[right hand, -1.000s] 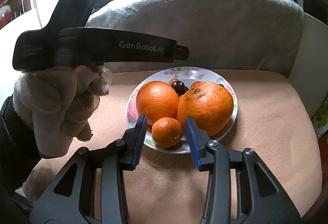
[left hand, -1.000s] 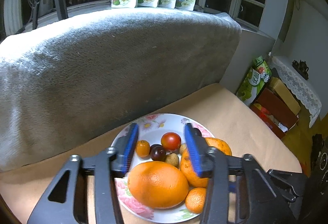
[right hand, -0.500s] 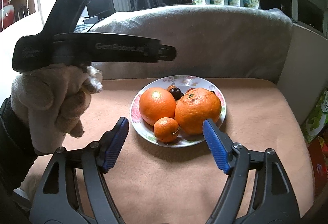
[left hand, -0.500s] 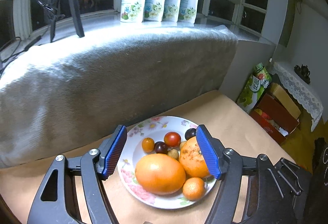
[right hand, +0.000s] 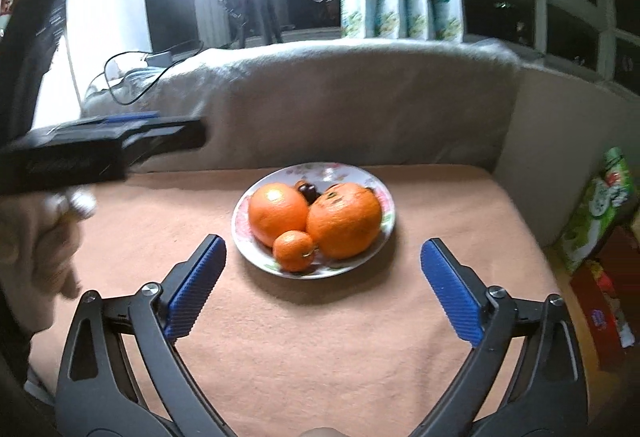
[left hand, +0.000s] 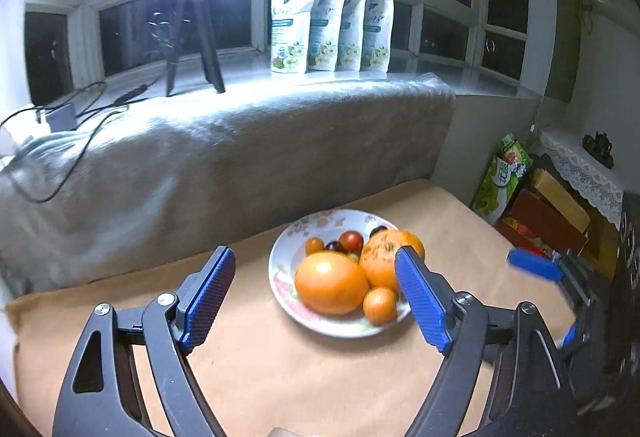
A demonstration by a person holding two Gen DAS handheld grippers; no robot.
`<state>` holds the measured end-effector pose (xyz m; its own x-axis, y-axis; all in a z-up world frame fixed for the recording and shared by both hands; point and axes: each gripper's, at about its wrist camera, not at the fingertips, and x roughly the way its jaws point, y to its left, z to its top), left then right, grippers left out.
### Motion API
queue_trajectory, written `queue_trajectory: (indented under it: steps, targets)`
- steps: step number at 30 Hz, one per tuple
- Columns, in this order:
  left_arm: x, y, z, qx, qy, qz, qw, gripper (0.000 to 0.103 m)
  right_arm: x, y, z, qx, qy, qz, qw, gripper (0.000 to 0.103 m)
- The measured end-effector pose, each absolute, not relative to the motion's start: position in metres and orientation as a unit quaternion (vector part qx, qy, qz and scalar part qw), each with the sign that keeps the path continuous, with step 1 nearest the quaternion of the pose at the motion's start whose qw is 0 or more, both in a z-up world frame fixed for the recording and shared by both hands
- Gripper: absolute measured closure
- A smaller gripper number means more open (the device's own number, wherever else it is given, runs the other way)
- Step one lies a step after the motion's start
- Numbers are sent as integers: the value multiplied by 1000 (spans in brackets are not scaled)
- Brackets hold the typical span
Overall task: Organize fruits
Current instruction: 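Withdraw both open tools from the plate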
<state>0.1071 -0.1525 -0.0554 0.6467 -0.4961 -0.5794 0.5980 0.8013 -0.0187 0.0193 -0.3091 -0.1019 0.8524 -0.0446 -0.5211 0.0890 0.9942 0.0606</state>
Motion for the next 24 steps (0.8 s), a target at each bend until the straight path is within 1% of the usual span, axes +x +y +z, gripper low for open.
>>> queue_trajectory:
  steps: [8,19,24]
  targets:
    - [67,-123,-56,76,282,-271,917,20,2,-305,-88,20,251,-78,965,0]
    - [35,-97,-59,60,278,-225,932,19,-12,-304,-84,34,242,-85,966,0]
    - [28,-89,-61,58,280,-208,935,15,-14,-302,-82,33,238,-85,967,0]
